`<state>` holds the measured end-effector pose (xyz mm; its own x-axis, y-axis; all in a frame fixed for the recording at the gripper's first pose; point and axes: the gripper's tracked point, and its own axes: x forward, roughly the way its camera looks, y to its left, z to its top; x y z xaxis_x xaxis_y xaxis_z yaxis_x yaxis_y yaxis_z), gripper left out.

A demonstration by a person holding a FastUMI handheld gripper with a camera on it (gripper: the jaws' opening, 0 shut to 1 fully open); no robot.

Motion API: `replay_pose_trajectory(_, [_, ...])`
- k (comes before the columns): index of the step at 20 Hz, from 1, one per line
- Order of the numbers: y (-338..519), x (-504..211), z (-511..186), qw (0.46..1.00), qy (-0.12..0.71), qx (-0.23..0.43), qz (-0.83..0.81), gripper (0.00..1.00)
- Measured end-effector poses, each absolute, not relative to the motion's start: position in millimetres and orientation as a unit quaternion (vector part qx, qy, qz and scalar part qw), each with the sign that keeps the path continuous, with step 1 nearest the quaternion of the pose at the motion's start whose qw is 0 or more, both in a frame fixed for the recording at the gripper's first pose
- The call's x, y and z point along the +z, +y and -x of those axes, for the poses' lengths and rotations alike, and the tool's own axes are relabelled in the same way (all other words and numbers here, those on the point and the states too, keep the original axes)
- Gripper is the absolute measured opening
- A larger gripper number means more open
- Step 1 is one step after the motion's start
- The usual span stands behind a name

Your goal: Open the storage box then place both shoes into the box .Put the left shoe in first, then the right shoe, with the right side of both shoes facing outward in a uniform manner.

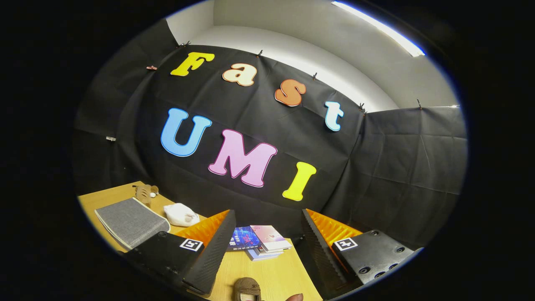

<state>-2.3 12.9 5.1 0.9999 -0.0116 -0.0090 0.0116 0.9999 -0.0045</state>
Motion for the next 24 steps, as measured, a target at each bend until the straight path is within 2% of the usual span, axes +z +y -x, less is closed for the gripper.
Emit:
replay_pose_trajectory(6, [35.6, 6.4, -4.5, 0.999, 0.006, 0.029, -0.012, 0.97])
replay_pose_trajectory(13, [113.0, -8.7, -23.2, 0.965, 0.042, 0.204, -0.157, 0.97])
replay_pose_trajectory(18, [195.1, -53.8, -14.0, 0.874, 0.136, 0.365, -0.291, 1.00])
replay_pose_trajectory(22, [248.2, -109.2, -13.4, 0.803, 0.225, 0.430, -0.346, 0.97])
replay_pose_trajectory(24, [272.0, -129.5, -14.2, 0.749, 0.276, 0.455, -0.395, 0.97])
